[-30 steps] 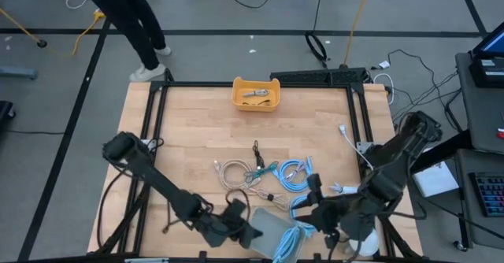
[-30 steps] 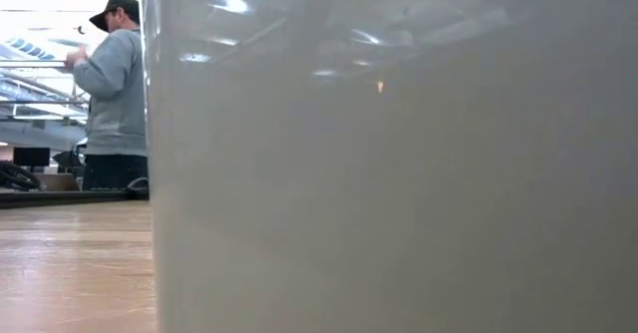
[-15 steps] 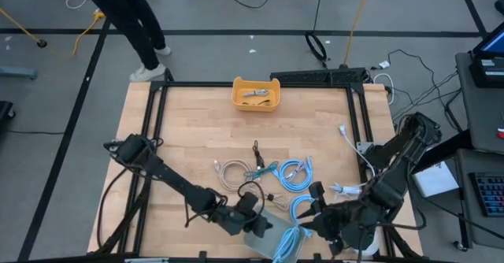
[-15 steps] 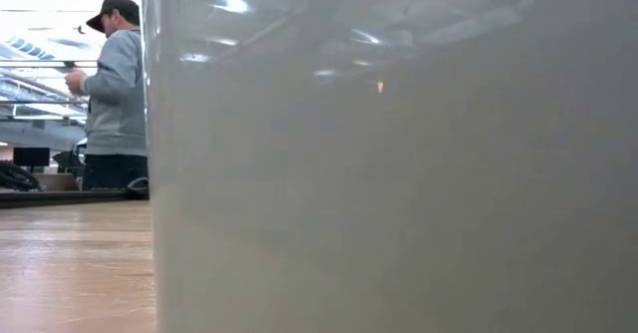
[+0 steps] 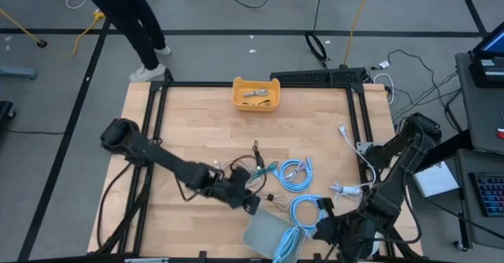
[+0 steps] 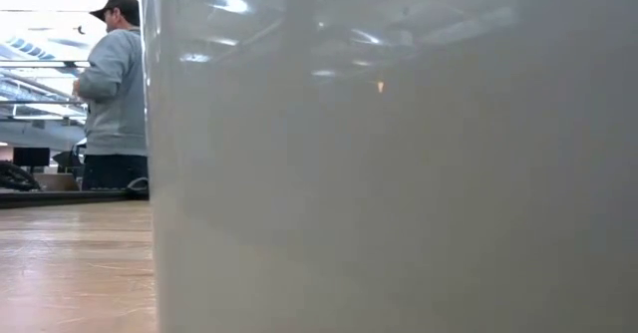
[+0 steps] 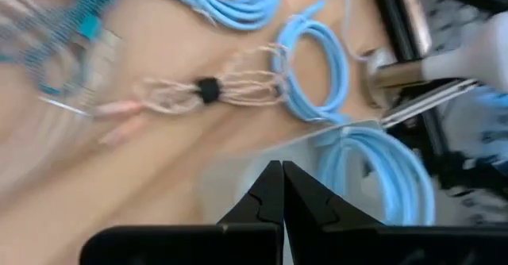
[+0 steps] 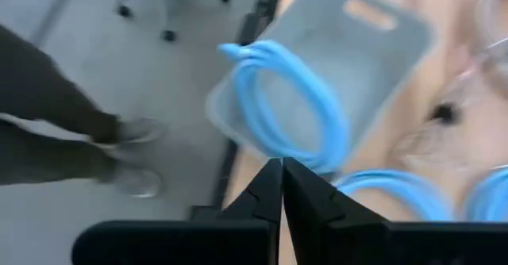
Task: Sort cables into bins
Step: Adjust the gray bin
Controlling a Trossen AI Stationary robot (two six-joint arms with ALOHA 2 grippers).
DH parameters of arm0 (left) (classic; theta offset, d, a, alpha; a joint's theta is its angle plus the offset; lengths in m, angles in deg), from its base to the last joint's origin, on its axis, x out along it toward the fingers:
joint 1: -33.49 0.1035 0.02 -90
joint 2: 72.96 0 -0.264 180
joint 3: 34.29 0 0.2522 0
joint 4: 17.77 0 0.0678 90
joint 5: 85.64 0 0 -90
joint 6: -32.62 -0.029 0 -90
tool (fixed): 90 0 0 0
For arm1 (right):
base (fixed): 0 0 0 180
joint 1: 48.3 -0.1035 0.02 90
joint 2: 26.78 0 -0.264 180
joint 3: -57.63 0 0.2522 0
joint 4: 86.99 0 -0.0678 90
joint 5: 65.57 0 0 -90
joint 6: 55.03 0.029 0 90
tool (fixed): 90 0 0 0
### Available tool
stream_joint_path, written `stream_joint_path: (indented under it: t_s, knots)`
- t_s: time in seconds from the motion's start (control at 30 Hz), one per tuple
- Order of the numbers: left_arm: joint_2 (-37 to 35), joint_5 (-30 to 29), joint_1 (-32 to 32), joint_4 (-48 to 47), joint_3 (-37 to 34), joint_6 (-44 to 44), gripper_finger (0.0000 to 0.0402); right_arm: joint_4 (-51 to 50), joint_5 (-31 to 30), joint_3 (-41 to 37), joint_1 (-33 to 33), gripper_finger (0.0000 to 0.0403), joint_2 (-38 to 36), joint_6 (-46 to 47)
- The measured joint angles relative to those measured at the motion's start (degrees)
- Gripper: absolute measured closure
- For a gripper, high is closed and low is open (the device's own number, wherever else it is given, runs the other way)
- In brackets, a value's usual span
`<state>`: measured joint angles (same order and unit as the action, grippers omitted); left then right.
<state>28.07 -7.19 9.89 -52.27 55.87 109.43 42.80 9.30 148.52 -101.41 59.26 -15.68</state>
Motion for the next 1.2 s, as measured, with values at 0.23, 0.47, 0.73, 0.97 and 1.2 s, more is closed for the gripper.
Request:
stream_joint_path:
  t_s: [0.23,0.47,0.73,0.97,1.2]
  knots:
    - [-3.85,5.59,4.59,-4.49,0.02,-10.3,0.0402,7.28,10.75,-3.38,0.15,0.0402,1.1,8.21]
    - [-3.64,15.88,5.53,-2.42,0.0,-16.98,0.0402,16.81,10.76,-8.14,1.52,0.0402,7.19,13.88]
    - [-3.38,16.2,4.98,-4.69,-0.02,-19.89,0.0402,30.48,17.99,-9.27,4.0,0.0403,18.11,16.67]
    - [-3.38,16.04,5.16,-4.69,-0.02,-21.02,0.0402,30.0,14.6,-9.25,3.31,0.0403,19.37,16.92]
    - [-3.38,16.02,3.62,-4.59,-0.02,-21.15,0.0402,23.3,9.29,-9.23,4.72,0.0403,18.67,15.02]
